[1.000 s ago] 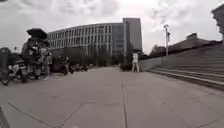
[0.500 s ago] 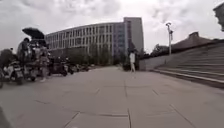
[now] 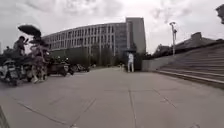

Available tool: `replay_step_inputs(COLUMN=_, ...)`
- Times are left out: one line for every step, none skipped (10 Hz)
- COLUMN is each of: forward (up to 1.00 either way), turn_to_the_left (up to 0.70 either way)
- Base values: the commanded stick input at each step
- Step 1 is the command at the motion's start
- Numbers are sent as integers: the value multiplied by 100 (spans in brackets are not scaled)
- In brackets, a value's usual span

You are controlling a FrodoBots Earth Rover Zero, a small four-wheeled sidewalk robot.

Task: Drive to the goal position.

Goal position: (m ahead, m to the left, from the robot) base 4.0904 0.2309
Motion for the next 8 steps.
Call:
replay_step_inputs(forward=70, turn_to_the_left=0)
replay_step_inputs(forward=70, turn_to_the_left=0)
replay_step_inputs(forward=70, turn_to_the_left=0)
replay_step_inputs(forward=70, turn_to_the_left=0)
replay_step_inputs(forward=70, turn_to_the_left=0)
replay_step_inputs(forward=70, turn_to_the_left=0)
replay_step_inputs(forward=70, turn_to_the_left=0)
replay_step_inputs(forward=70, turn_to_the_left=0)
